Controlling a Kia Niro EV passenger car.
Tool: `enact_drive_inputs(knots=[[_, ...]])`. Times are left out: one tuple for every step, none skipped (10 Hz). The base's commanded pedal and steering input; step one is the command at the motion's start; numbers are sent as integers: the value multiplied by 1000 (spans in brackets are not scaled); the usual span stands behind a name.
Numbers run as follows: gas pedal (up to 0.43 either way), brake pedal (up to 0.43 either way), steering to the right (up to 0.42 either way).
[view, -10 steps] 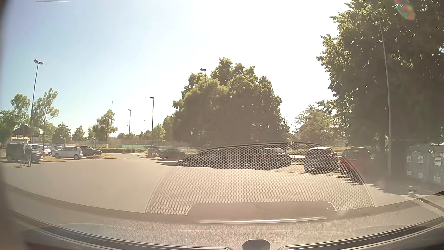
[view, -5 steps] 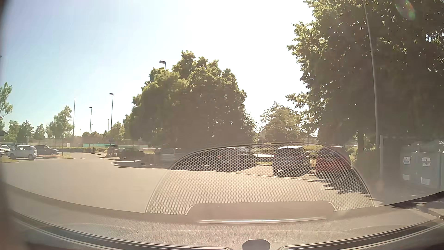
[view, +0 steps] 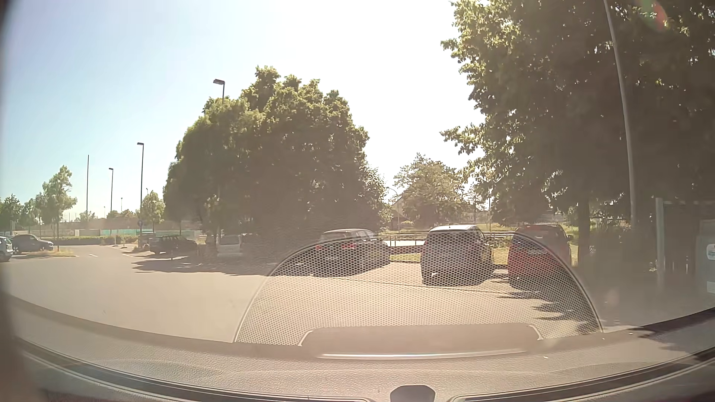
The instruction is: Follow the waypoints while adhering to traffic rules and regulations
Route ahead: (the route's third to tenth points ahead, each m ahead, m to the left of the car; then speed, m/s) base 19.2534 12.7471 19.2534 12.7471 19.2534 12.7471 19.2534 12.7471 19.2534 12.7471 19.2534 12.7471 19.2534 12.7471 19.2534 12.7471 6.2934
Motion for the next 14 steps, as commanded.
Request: enact_drive_inputs(knots=[[67, 24, -41], [28, 24, -52], [0, 24, -68], [0, 24, -94], [0, 24, -116], [0, 24, -133], [0, 24, -148], [0, 24, -159], [0, 24, -166], [0, 24, -174], [0, 43, -178], [0, 116, -181], [0, 171, -183], [0, 213, -184]])
